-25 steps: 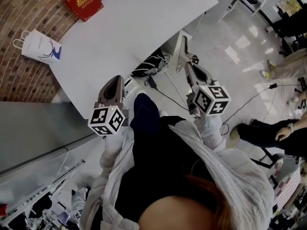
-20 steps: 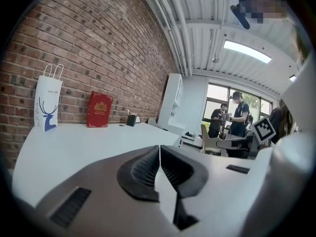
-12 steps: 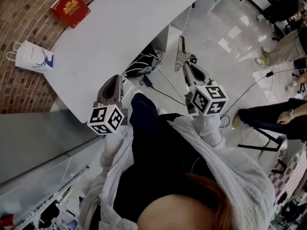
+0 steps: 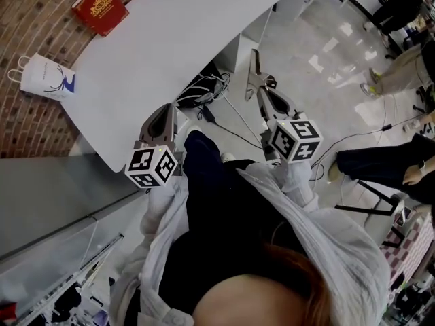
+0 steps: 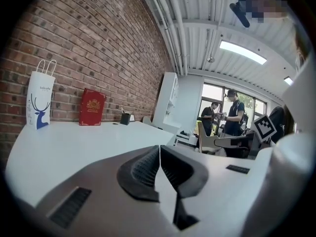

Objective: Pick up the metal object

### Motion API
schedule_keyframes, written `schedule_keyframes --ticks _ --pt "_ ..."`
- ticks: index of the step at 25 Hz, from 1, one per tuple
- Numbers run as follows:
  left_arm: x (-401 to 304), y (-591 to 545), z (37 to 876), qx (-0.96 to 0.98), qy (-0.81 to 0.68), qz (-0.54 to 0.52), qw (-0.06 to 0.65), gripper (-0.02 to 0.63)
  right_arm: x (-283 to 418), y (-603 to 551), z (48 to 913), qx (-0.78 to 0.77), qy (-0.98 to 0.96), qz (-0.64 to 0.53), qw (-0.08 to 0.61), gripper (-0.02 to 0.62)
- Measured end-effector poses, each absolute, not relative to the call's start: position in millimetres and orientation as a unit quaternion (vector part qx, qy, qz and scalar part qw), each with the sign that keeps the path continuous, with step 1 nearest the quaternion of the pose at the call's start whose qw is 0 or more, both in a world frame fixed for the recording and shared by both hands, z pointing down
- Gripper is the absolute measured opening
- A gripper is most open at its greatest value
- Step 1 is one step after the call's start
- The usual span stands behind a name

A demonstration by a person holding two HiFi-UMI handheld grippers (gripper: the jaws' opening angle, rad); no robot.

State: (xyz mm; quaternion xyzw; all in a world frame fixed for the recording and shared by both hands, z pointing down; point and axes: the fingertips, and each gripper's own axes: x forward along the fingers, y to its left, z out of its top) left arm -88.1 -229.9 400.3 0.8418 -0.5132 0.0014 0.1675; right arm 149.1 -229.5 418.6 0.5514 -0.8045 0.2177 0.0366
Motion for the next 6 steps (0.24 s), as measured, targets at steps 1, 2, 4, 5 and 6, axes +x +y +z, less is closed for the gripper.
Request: schedule_keyframes --ticks 1,2,4,5,6 --pt "-88.9 -229.6 401.1 0.841 -0.514 0.002 0.168 0.021 148.0 -229.3 418.9 0.551 -0.805 0.217 0.038 0.014" --pt "-89.9 -229.5 401.9 0.841 -0.514 0.002 0.169 0.021 146.9 -229.2 419.3 0.550 -0.805 0.217 0.039 0.014" --pt "-91.6 -229.9 402.9 0.840 -0.515 0.002 0.170 0.021 145.0 -229.7 420.2 0.549 -0.806 0.218 0.040 0.014" --pt "-92.4 -230.3 403.2 0.840 -0.515 0.002 0.170 0.021 144.1 -230.1 420.6 0.549 -0.806 0.219 0.040 0.014" --pt "-93.1 -230.7 403.5 0.840 -0.516 0.002 0.170 0.021 143.3 -230.5 421.0 0.548 -0.806 0.220 0.041 0.014"
